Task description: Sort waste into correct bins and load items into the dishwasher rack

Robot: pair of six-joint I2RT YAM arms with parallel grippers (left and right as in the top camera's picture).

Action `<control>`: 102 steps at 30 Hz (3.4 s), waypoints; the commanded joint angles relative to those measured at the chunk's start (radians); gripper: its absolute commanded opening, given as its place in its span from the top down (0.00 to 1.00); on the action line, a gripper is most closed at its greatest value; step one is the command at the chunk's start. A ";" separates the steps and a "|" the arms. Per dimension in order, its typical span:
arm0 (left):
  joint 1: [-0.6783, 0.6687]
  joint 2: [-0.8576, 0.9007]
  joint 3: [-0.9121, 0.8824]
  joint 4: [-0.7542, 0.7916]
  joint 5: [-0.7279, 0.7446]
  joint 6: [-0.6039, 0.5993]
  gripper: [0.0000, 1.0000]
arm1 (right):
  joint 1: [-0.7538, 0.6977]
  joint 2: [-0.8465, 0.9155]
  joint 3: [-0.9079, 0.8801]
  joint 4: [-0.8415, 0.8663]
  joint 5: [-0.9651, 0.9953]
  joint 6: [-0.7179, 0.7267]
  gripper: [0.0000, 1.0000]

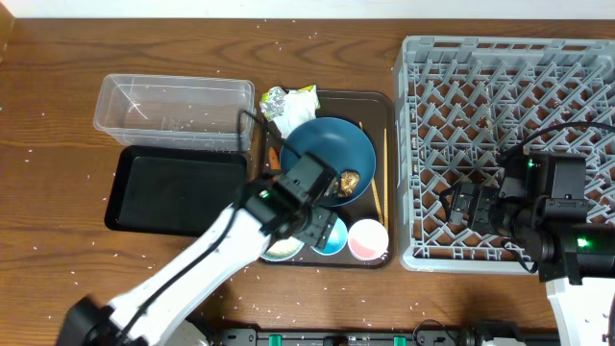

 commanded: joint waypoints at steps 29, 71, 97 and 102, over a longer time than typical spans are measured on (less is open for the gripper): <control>0.103 -0.103 0.162 -0.146 0.055 -0.006 0.94 | -0.006 0.000 0.019 -0.016 -0.007 0.011 0.01; 0.391 -0.225 0.170 0.109 1.256 -0.020 0.94 | 0.385 -0.002 0.019 0.650 -0.982 -0.107 0.37; 0.483 -0.225 0.170 0.138 1.116 -0.020 0.24 | -0.013 -0.097 0.105 0.011 0.014 0.030 0.58; 0.483 -0.225 0.170 0.138 1.116 -0.020 0.24 | -0.209 -0.018 0.216 -0.115 0.149 0.046 0.60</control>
